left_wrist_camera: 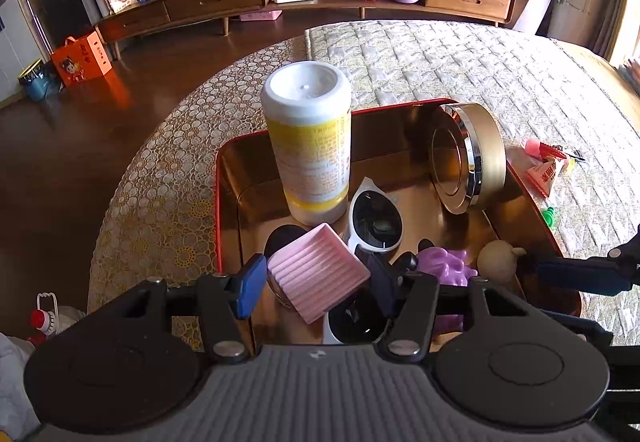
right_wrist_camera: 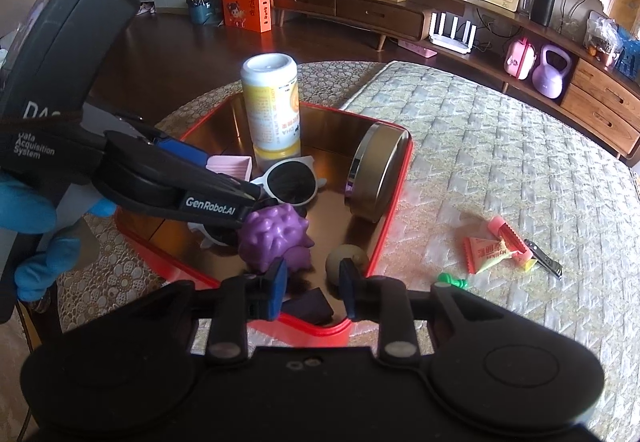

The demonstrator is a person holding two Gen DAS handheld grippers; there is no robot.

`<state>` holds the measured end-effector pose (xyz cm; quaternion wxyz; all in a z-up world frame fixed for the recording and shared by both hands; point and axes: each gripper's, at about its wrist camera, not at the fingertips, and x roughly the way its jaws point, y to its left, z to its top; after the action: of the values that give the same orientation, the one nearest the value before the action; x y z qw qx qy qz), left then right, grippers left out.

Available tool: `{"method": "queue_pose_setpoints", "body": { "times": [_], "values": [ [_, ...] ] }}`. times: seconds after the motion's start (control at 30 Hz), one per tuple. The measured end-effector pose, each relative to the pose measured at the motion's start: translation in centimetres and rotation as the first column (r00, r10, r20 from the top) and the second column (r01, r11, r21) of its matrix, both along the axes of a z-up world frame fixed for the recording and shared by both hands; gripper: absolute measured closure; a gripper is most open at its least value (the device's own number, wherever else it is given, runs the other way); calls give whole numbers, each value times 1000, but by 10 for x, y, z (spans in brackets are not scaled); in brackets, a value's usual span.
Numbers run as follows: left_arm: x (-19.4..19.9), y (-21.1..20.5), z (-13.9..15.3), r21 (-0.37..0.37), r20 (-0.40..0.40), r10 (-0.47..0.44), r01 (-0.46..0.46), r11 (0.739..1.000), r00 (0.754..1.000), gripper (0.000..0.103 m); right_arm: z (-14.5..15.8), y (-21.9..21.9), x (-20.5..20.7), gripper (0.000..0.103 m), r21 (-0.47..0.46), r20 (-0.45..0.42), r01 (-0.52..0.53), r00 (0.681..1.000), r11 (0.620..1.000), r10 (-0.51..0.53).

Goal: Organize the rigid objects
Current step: 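Move both tools back over the remaining items on the table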

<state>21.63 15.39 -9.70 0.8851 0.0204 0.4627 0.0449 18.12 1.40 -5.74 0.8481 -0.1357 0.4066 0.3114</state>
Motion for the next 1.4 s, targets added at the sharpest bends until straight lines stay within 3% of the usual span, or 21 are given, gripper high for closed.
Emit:
{"method": "queue_pose_setpoints", "body": {
  "times": [0.13,0.23,0.47,0.63,0.8,0.97,1.4],
  "values": [
    [-4,0,2,-3,-3,8,-8,1000,1000,46,3,-3,-4,65,26,-6,-4,1000,1000,4],
    [-9,-2,5,9,5,9,-9,1000,1000,36,5,-4,-7,62,35,-4,-7,1000,999,7],
    [-21,-5,17,0,26,0,0,1000,1000,32,13,-11,-14,43,76,3,0,1000,997,0],
    [-32,-10,27,-12,52,-17,18,1000,998,26,21,-23,-21,36,118,3,7,1000,993,-7],
    [-42,-18,36,-17,68,-36,37,999,997,24,29,-42,-29,15,151,24,10,1000,988,-14],
    [-54,-28,46,-11,108,-31,33,999,994,21,38,-71,-35,1,192,33,18,999,981,-25],
    [-57,-80,58,-34,161,-95,102,994,982,19,44,-156,-18,0,175,55,165,983,971,-177]
  ]
}}
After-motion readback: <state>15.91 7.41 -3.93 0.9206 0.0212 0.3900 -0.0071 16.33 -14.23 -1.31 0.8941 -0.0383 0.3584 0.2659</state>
